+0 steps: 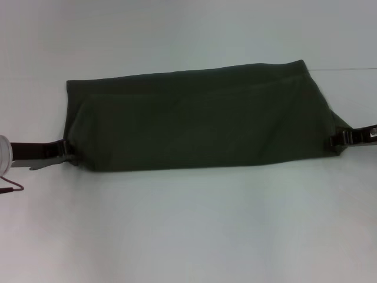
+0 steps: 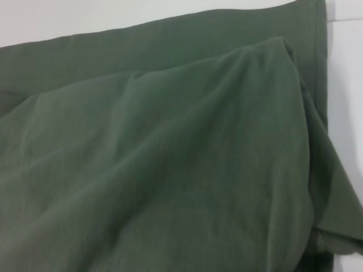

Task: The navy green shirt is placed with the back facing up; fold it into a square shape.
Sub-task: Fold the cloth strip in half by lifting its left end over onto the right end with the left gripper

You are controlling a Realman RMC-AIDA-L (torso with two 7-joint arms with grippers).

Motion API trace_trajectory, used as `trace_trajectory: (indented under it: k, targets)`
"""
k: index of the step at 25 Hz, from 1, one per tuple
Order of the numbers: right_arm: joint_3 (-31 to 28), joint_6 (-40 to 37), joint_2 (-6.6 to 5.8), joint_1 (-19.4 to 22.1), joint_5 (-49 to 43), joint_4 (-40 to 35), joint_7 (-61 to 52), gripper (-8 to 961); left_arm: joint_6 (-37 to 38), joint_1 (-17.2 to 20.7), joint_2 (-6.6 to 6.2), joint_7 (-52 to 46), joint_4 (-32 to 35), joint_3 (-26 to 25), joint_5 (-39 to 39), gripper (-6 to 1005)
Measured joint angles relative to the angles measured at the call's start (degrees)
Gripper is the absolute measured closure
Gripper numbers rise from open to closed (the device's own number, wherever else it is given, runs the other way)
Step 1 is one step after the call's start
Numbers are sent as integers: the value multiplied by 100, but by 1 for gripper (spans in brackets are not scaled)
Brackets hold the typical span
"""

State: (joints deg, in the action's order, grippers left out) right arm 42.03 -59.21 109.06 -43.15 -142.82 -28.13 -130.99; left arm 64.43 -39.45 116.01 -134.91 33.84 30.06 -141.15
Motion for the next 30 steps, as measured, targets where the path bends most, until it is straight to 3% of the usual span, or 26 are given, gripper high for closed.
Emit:
trace_trajectory:
  k: [17,30]
  targets:
    - [-12,-103,1,49,3,-75,160,921,56,10,0,29,14,-6,0,965]
    - [-205,-1478,238,696,79,-1478,216,917,1097,-5,-174,18,280,-246,-262,963]
